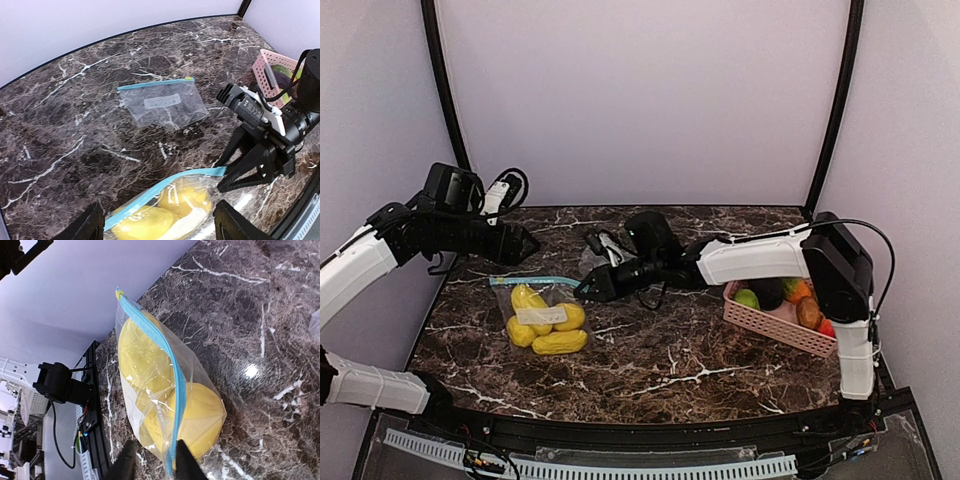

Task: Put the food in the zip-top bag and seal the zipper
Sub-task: Place the zipper food storage bag at the center of the board, then pick up the zipper food storage bag from the center of the board.

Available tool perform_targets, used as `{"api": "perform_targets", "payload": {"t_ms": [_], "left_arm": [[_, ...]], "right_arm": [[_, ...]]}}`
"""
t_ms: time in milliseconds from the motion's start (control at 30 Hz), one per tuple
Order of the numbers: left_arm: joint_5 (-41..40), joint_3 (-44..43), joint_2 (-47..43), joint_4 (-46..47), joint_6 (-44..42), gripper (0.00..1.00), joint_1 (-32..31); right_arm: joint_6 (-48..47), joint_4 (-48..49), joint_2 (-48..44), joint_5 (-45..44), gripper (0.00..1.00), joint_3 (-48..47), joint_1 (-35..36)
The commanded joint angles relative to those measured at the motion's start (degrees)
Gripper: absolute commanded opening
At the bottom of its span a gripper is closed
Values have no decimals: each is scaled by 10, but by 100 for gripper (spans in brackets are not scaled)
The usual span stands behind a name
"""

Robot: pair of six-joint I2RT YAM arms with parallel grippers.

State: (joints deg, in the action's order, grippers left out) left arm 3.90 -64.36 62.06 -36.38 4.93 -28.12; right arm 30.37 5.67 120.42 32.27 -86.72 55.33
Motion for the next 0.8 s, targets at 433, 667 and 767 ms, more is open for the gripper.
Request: {"api": "perform_targets", "payload": {"t_ms": [433,667,767], "left_arm": [[122,53,-7,154,129,79,18],[139,78,2,167,122,80,57],[130,80,1,157,112,80,60]], "right_arm": [[-35,-88,-166,-212,86,122,-106],[22,-61,-118,-167,78,126,-137],[40,-61,-84,-161,74,109,-140]]}}
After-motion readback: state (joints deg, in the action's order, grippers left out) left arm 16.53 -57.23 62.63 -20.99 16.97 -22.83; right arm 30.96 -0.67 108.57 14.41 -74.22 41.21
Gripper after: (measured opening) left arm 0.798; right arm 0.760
